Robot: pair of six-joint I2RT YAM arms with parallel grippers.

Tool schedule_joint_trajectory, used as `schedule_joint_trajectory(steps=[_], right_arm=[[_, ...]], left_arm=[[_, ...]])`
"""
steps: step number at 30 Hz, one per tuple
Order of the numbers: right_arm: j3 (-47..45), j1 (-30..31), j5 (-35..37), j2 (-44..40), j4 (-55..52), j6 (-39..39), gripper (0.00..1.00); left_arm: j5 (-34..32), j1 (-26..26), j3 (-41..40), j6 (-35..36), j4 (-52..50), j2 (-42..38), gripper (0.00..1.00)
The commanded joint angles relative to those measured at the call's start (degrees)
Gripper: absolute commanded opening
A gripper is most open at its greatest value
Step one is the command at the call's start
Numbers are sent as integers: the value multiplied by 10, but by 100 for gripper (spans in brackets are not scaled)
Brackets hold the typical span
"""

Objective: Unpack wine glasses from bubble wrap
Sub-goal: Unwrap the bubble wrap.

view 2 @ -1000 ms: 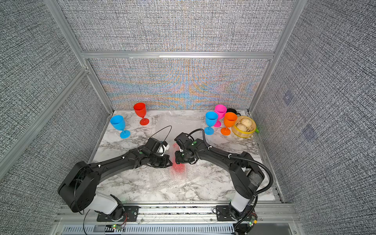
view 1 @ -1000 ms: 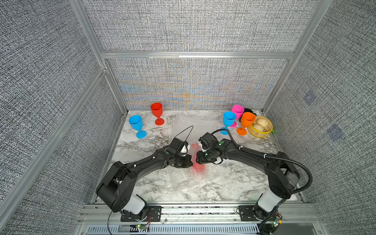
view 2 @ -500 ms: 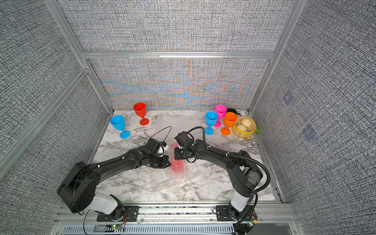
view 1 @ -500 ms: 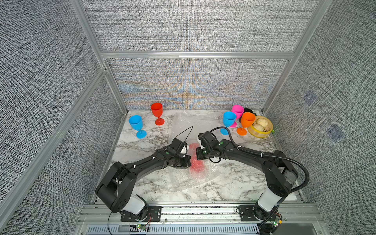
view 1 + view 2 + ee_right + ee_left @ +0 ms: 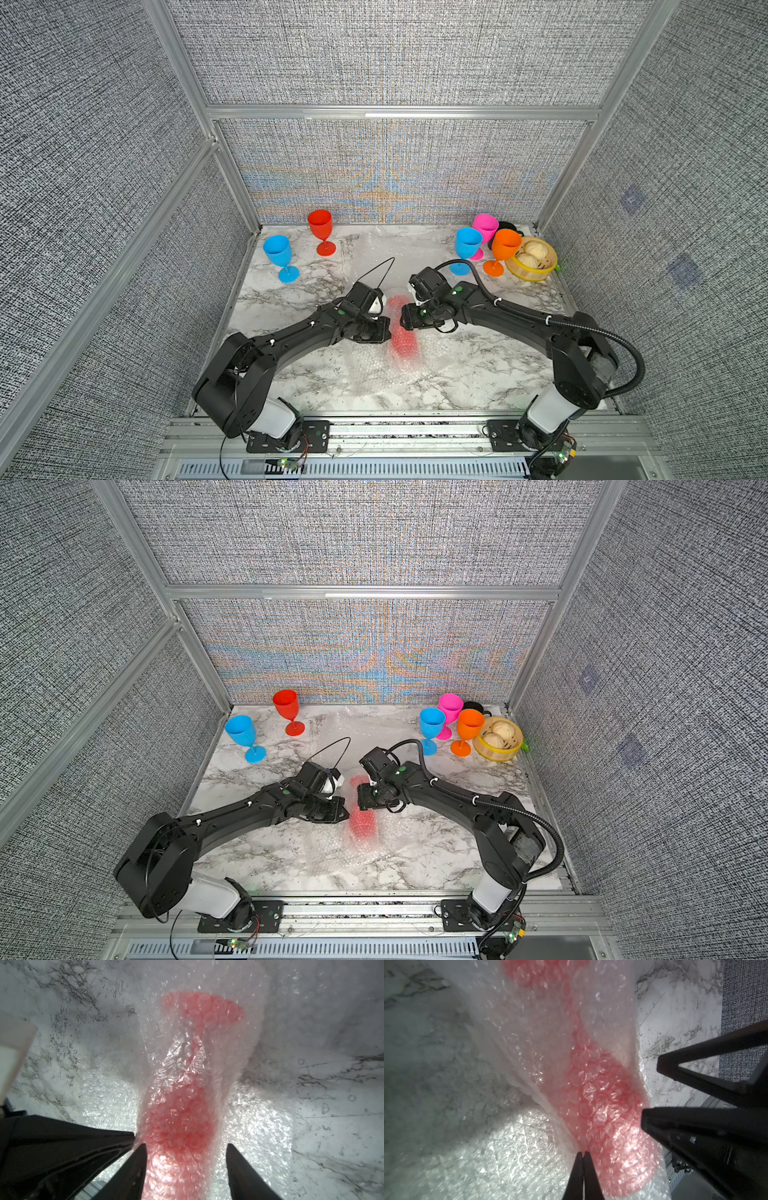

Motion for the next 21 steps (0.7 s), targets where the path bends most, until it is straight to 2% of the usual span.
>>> schedule_joint_trajectory(steps=[1,5,8,13,15,19,21], right_arm=[[11,-2,-13,15,-16,8,64],[19,-11,-34,46,3,17,64],[18,-18,-52,64,28,26,57],[6,-31,-63,64,60,34,24],[2,-34,-66,64,61,34,14],[-11,-39,-68,59,68,32,0],[-19,-41,-68,55,73,33,0]], left_arm=[[8,0,5,-1,16,4,0],[9,0,6,-1,18,3,0],[9,-1,6,-1,19,1,0],[1,0,6,2,8,-9,0],[-18,0,12,5,-13,-20,2],[-81,4,25,5,-70,-52,12],[-95,8,21,0,-80,-64,16]])
